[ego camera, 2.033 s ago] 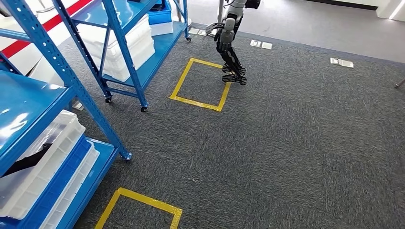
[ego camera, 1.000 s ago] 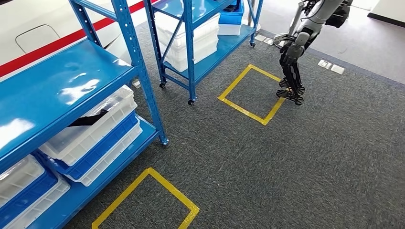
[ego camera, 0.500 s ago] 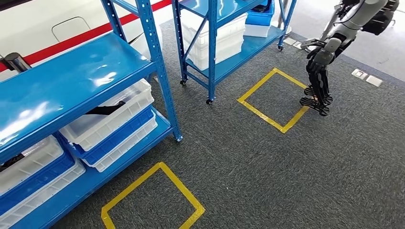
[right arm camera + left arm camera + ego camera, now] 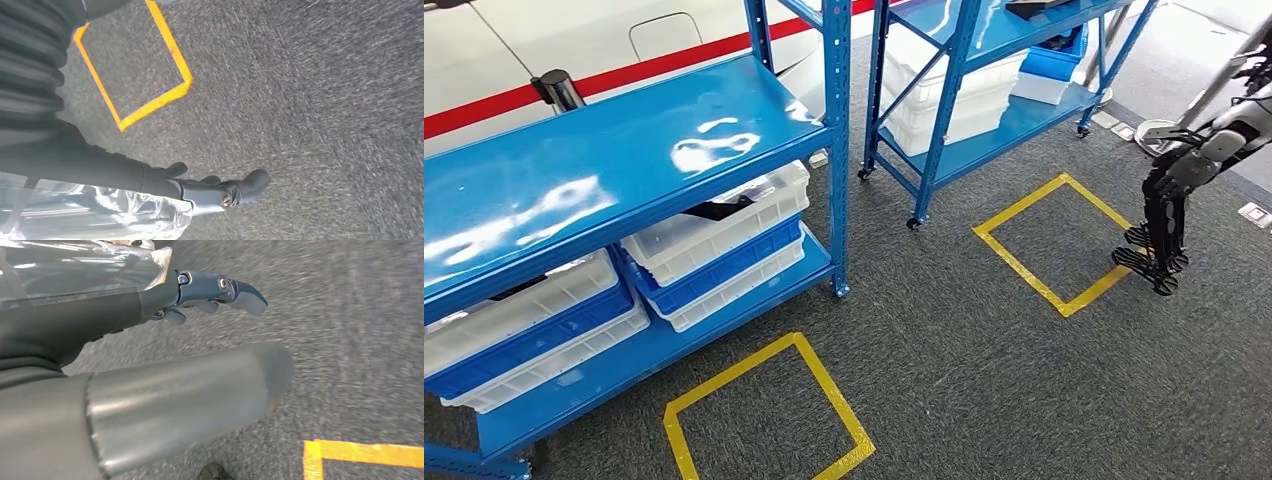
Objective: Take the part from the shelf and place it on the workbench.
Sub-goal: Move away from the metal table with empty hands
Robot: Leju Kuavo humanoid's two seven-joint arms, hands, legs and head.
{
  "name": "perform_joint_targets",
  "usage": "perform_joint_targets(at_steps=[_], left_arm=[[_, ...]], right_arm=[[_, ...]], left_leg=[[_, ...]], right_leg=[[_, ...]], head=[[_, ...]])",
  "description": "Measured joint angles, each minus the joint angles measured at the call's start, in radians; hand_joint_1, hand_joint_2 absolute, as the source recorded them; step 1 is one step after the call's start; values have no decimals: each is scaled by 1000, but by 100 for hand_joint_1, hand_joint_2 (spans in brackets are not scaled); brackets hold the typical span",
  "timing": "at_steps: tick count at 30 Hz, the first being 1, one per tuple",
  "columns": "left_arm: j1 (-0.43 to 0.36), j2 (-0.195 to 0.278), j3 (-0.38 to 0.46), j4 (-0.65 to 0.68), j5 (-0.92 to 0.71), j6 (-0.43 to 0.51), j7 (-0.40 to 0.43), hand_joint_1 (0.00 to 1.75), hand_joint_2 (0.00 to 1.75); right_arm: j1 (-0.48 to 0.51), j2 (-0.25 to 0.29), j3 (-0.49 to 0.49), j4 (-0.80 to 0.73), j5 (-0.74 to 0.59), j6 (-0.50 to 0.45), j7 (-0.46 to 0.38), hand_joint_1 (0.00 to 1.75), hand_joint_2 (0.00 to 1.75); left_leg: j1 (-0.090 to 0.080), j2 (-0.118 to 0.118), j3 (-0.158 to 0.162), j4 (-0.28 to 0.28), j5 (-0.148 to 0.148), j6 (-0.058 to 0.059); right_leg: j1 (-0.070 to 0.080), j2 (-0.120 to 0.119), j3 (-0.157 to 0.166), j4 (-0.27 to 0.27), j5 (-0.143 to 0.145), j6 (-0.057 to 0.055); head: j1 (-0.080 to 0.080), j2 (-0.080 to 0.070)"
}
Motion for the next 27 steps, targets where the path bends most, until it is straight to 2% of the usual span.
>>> perform_joint_targets(at_steps=[1,2,3,4,5,6,8,9,10,12,14,15,16,17,19,20,21,23,24,25,26,27], left_arm=[[1,-1,0,0,0,0,0,0,0],[2,-2,0,0,0,0,0,0,0],[2,-2,0,0,0,0,0,0,0],[2,-2,0,0,0,0,0,0,0],[1,-1,0,0,0,0,0,0,0],[2,-1,0,0,0,0,0,0,0],[4,0,0,0,0,1,-1,0,0],[5,0,0,0,0,1,-1,0,0],[5,0,0,0,0,2,-1,0,0],[3,0,0,0,0,2,-1,0,0],[1,-1,0,1,0,2,0,0,0],[2,-1,0,1,0,2,0,0,0],[3,-1,0,1,-1,2,0,0,0],[4,-1,0,0,-1,3,-1,0,0],[2,0,0,0,-2,3,-1,0,0],[0,0,0,0,-2,4,-1,0,0],[-2,0,0,0,-2,4,-1,0,0],[-2,0,0,0,-2,6,-1,0,0],[-1,-1,0,0,-2,8,0,0,0],[0,-1,0,0,-2,10,0,0,0],[-1,-2,0,0,-1,11,0,0,0],[-2,-2,0,0,-1,12,0,0,0]], right_arm=[[1,-1,0,0,0,0,0,0,175],[1,-1,0,0,1,0,0,0,175],[1,-2,0,0,1,0,0,0,175],[1,-2,0,0,2,0,0,0,175],[0,-2,0,1,2,0,0,0,175],[-1,-2,0,1,2,0,0,0,175],[-3,-1,0,1,2,0,1,0,175],[-4,-1,0,1,2,0,1,0,175],[-4,0,0,1,2,0,2,0,175],[-2,0,-1,1,2,0,2,0,175],[4,0,-2,1,1,0,2,0,175],[5,0,-2,1,0,-1,2,0,175],[6,0,-3,1,-1,-1,1,0,175],[5,0,-3,1,-3,-1,1,0,175],[3,1,-4,1,-6,-1,-1,0,175],[2,1,-4,1,-6,-1,-1,0,175],[2,2,-4,1,-5,-1,-2,0,175],[-1,2,-4,1,-1,-1,-1,0,175],[-4,2,-4,1,2,-1,-1,0,175],[-6,2,-4,1,4,-1,0,0,175],[-6,3,-4,0,6,-1,2,0,175],[-5,2,-4,0,6,-1,4,0,175]], left_leg=[[1,-14,1,1,-1,-2],[2,-28,2,4,-2,-5],[3,-40,2,8,-5,-10],[2,-52,1,14,-9,-16],[1,-61,-3,18,-12,-22],[0,-68,-6,20,-13,-28],[3,-82,-12,20,-11,-37],[4,-71,-16,28,-16,-41],[4,-50,-27,49,-30,-45],[5,10,-76,149,-86,-54],[7,36,-141,272,-136,-58],[8,41,-159,301,-139,-58],[9,44,-154,289,-121,-57],[8,52,-130,240,-89,-53],[2,93,-59,108,-31,-41],[-2,111,-35,64,-19,-36],[-7,121,-25,42,-17,-31],[-12,103,-23,33,-18,-23],[-10,92,-19,27,-14,-19],[-7,81,-15,19,-9,-14],[-4,70,-11,12,-3,-9],[-1,58,-10,9,0,-6]], right_leg=[[-3,3,14,-40,25,12],[-7,12,44,-110,59,24],[-12,30,73,-180,88,32],[-14,45,96,-237,110,33],[-15,57,110,-268,121,28],[-12,59,113,-276,121,18],[-12,42,117,-276,124,1],[-13,32,117,-276,125,-5],[-15,23,118,-278,126,-10],[-13,0,119,-279,124,-18],[-9,-28,120,-279,120,-24],[-7,-41,121,-279,118,-26],[-6,-54,122,-279,116,-28],[-6,-65,125,-279,114,-29],[-2,-85,132,-278,109,-26],[1,-93,134,-278,106,-22],[3,-102,137,-279,103,-17],[7,-121,144,-283,99,-7],[6,-117,146,-280,95,-1],[6,-98,143,-266,86,1],[6,-71,127,-232,69,1],[3,-38,99,-174,43,-2]], head=[[0,0],[0,0],[0,0],[0,0],[0,0],[0,0],[0,0],[-1,0],[-2,0],[-5,0],[-6,0],[-6,0],[-6,0],[-6,0],[-6,0],[-6,0],[-5,0],[-5,0],[-5,0],[-5,0],[-4,0],[-3,0]])
